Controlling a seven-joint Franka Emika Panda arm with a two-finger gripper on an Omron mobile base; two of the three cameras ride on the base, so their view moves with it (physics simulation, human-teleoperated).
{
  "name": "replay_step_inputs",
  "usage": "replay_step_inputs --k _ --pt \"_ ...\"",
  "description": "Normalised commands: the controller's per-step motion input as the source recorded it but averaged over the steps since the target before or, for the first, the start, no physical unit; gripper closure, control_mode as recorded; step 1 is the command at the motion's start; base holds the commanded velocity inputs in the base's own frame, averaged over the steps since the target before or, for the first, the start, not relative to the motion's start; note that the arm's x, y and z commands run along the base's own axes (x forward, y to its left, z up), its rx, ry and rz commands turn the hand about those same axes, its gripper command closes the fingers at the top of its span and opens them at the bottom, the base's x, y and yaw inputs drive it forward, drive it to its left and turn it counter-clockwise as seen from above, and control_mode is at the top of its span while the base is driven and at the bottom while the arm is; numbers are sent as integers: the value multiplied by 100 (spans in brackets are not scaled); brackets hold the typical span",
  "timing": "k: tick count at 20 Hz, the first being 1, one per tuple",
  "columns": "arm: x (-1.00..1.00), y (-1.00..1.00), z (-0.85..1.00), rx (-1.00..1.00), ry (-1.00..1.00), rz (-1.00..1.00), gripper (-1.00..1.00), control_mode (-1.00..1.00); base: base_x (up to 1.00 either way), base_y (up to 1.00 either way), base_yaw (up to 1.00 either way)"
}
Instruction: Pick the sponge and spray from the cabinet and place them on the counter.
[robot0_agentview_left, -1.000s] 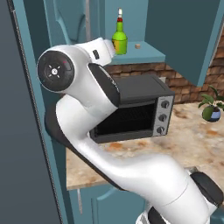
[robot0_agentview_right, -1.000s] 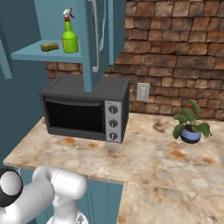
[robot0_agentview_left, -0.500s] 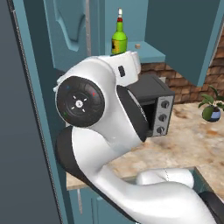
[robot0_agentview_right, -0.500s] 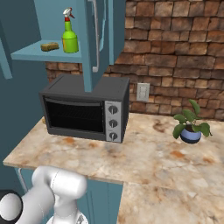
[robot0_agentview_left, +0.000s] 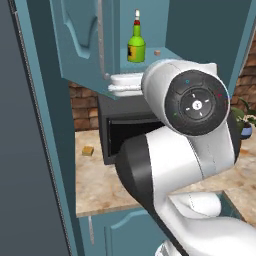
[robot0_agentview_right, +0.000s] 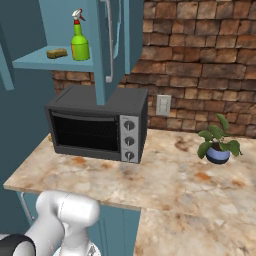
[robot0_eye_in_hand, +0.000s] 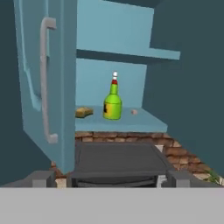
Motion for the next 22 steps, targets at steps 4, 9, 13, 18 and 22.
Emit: replay_step_inputs --k 4,9,13,18,22 --pt "-21 -60 0 33 0 6 -100 -100 0 0 0" --pt "-10 -55 0 37 0 8 -100 -100 0 0 0" --pt "-4 -50 1 33 0 9 -100 -100 0 0 0" --pt "9 -20 -4 22 1 10 -100 -100 0 0 0" --pt "43 0 -15 10 6 9 -100 -100 0 0 0"
